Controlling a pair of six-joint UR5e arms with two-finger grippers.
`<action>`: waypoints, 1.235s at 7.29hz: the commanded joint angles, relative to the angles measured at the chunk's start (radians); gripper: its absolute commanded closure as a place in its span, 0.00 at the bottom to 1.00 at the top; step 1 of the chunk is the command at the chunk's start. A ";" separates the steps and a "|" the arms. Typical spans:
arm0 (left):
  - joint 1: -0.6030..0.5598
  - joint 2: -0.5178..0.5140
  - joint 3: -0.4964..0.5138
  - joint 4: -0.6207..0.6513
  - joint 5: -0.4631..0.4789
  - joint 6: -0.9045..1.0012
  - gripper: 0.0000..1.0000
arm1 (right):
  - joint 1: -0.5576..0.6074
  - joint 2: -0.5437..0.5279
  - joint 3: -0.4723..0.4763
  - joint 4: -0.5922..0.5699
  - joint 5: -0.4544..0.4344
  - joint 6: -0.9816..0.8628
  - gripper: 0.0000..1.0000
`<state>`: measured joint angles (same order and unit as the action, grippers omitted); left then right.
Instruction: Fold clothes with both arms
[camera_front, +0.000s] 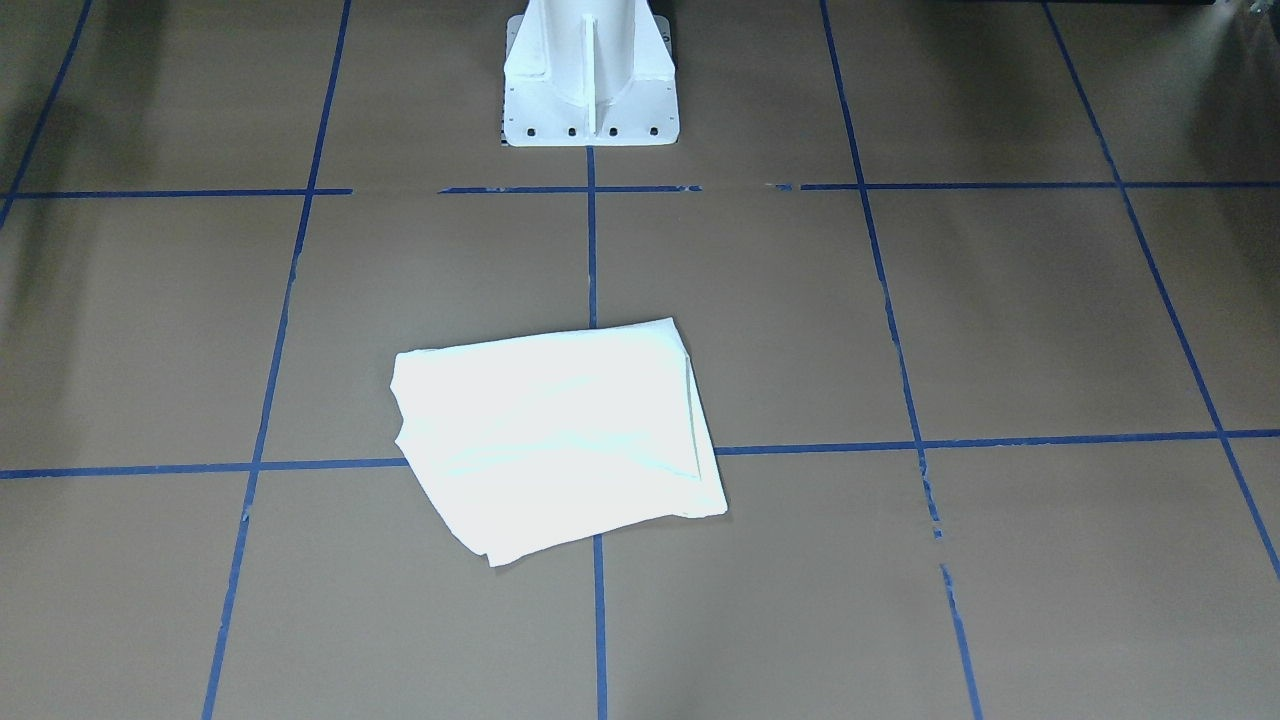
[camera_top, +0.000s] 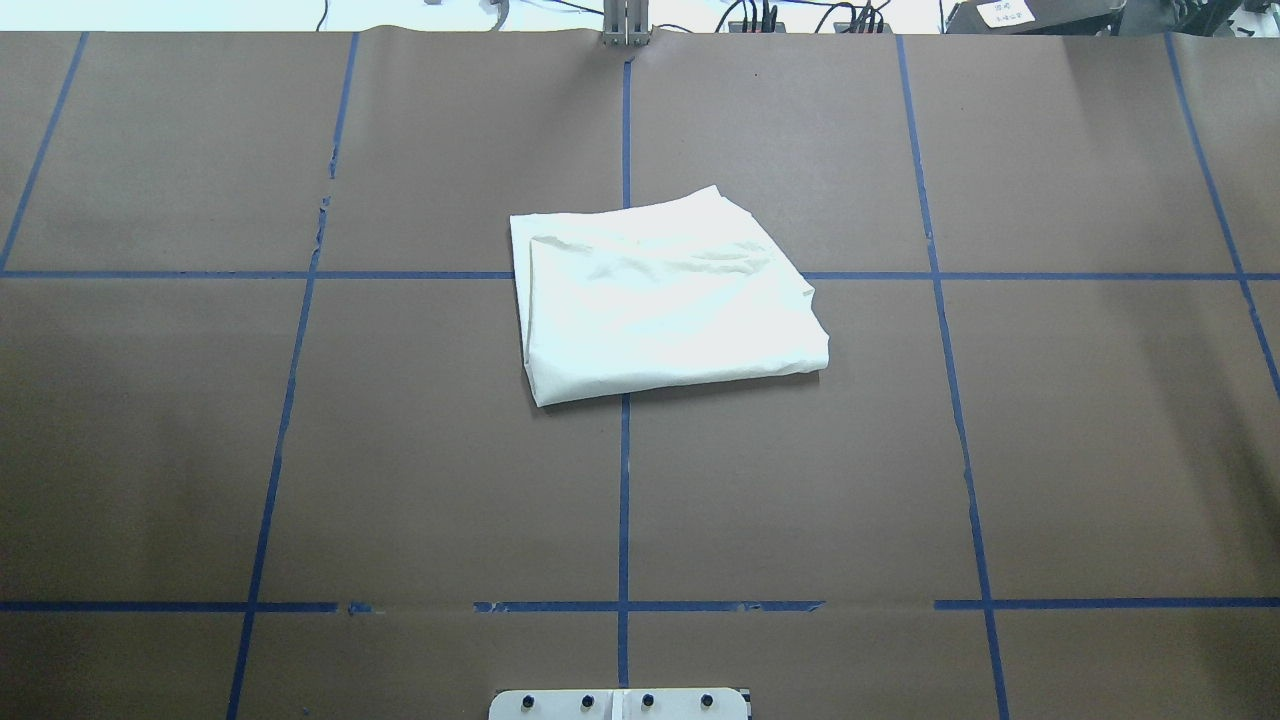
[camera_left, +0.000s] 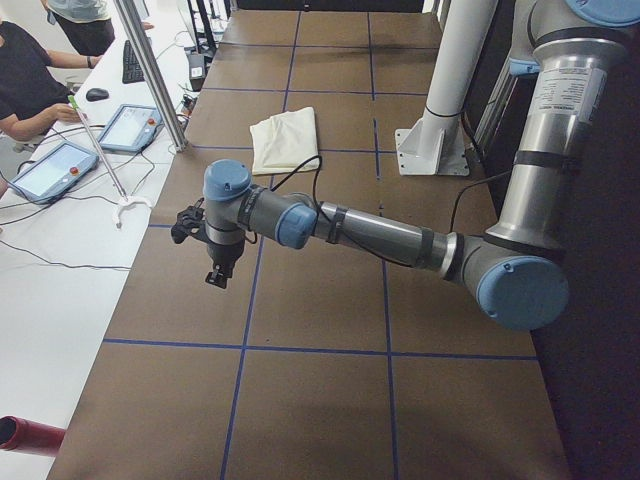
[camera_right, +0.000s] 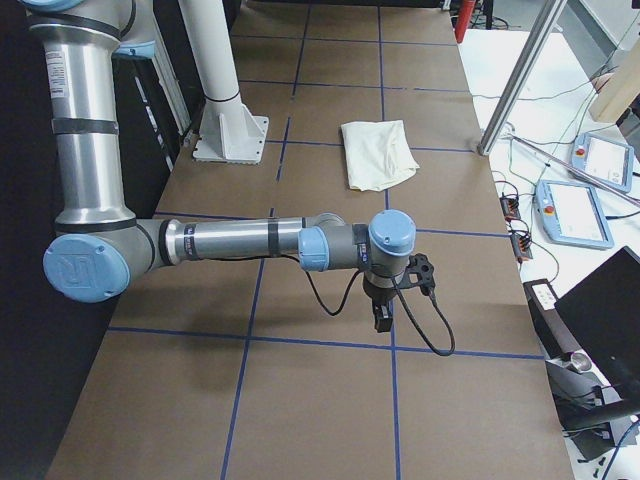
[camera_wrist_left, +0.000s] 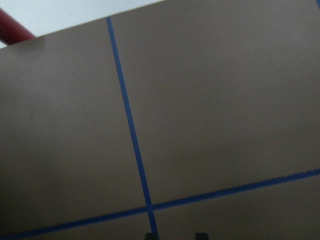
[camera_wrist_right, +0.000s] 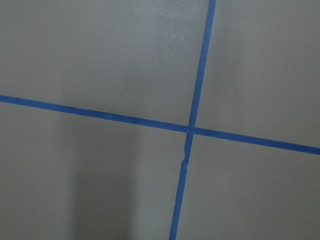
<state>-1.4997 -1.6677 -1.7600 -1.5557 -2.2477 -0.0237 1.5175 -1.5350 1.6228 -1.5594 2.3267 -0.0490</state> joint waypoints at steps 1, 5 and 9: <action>-0.007 0.101 -0.050 0.054 -0.058 0.025 0.00 | 0.004 -0.007 0.000 -0.002 0.000 -0.008 0.00; -0.008 0.137 -0.006 0.028 -0.090 0.013 0.00 | 0.004 -0.022 0.000 -0.001 0.002 -0.008 0.00; -0.010 0.191 -0.004 0.014 -0.110 0.011 0.00 | 0.003 -0.031 0.000 0.001 0.003 -0.008 0.00</action>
<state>-1.5093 -1.4848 -1.7679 -1.5390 -2.3615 -0.0104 1.5216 -1.5624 1.6220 -1.5591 2.3295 -0.0567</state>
